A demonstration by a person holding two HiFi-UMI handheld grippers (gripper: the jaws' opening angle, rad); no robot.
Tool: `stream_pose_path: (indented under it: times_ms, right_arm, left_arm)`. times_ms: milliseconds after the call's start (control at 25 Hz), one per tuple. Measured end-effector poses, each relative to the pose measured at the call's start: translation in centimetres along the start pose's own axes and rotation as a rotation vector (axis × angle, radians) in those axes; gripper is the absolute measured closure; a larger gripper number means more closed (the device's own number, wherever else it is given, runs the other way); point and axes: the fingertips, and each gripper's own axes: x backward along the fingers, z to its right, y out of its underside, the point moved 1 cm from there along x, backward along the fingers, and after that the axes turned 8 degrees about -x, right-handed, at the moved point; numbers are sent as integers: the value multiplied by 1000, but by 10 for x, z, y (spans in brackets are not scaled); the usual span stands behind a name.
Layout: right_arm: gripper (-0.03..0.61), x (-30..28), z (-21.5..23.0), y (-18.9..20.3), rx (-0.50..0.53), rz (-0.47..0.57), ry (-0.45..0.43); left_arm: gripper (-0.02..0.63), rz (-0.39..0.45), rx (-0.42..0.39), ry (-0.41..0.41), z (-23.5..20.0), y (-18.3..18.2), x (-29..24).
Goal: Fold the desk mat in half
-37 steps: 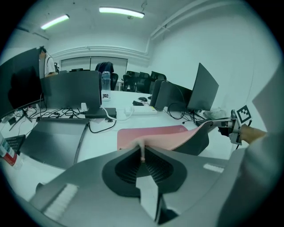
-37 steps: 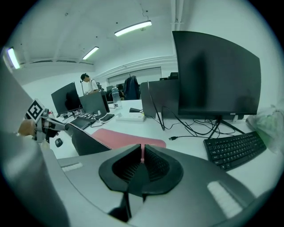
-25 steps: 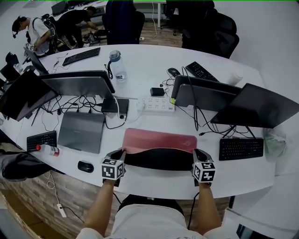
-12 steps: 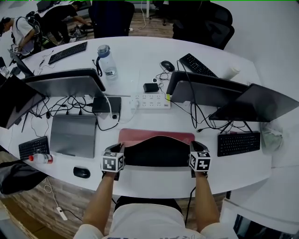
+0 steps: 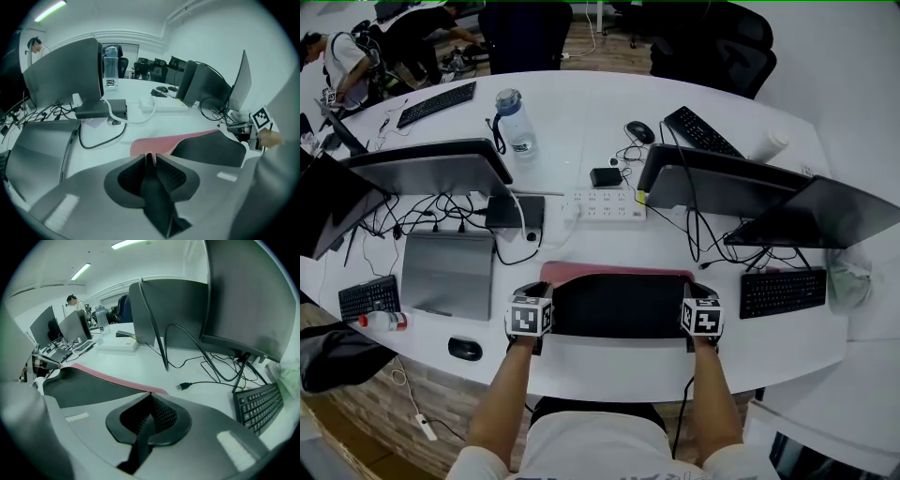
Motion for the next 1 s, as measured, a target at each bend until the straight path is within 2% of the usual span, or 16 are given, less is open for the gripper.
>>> stream_pose_path:
  times_ms: [120, 200, 280, 520, 760, 920, 960, 1000]
  right_arm:
    - [563, 3, 0, -2, -1, 24, 11]
    - [563, 6, 0, -3, -5, 44, 8]
    - [561, 10, 1, -5, -6, 57, 4]
    - [466, 18, 3, -6, 0, 75, -9]
    - [423, 25, 1, -6, 10, 82, -17]
    - [416, 34, -1, -7, 11, 99, -34]
    - [418, 37, -2, -8, 12, 111, -42]
    - [447, 42, -3, -9, 15, 126, -51]
  left_arm:
    - [457, 35, -15, -24, -5, -7, 2]
    - [449, 44, -28, -26, -5, -7, 3]
    - [411, 50, -28, -26, -2, -6, 5]
    - [391, 66, -14, -25, 5, -4, 11]
    - [370, 78, -9, -18, 9, -8, 21]
    - [380, 111, -8, -41, 10, -12, 33]
    - [425, 120, -13, -57, 10, -13, 38]
    - [485, 128, -19, -74, 10, -12, 44]
